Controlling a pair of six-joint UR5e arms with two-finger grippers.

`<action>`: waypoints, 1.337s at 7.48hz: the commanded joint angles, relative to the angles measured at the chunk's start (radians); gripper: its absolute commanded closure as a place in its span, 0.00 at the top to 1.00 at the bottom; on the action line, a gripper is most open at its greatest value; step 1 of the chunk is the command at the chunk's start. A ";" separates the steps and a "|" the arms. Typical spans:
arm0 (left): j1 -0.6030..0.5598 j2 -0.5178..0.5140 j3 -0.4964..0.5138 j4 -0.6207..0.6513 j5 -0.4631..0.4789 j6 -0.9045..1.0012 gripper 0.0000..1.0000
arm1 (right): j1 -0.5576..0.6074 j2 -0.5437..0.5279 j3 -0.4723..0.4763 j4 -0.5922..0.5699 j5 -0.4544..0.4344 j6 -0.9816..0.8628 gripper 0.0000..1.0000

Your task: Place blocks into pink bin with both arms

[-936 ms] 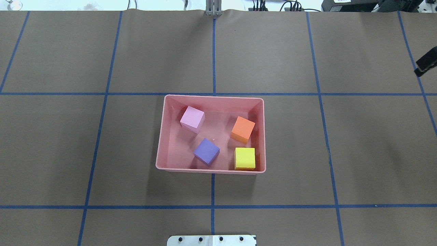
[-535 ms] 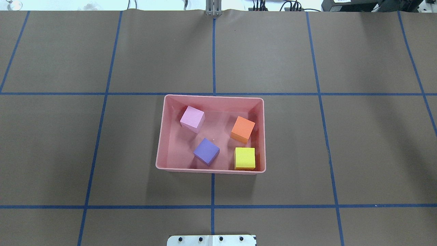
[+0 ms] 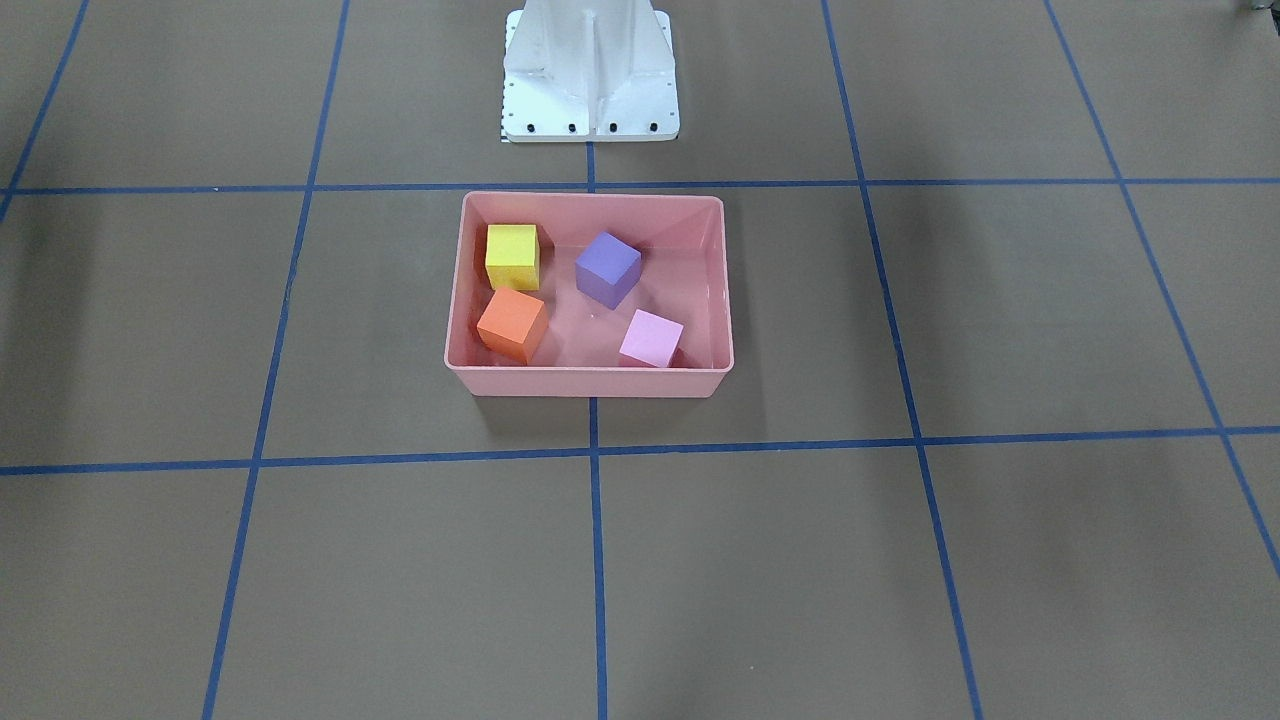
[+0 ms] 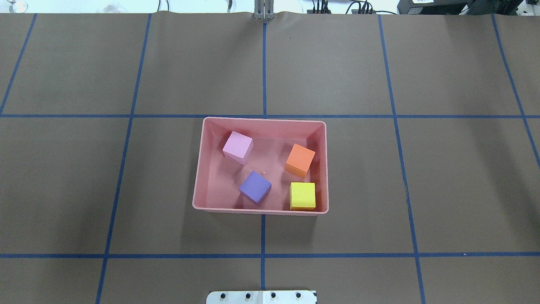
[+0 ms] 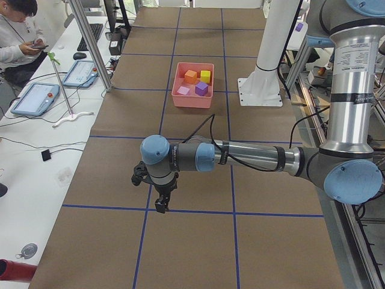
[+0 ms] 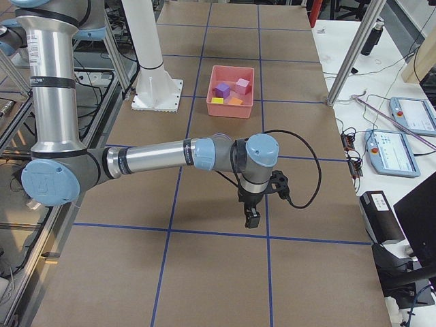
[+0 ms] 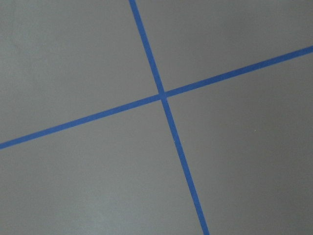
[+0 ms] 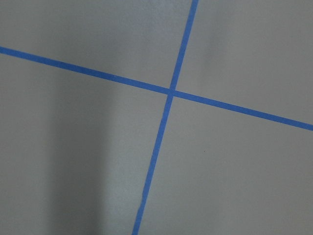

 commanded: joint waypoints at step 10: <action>0.000 0.027 -0.045 -0.090 -0.021 -0.113 1.00 | 0.001 -0.030 -0.001 0.004 0.000 0.003 1.00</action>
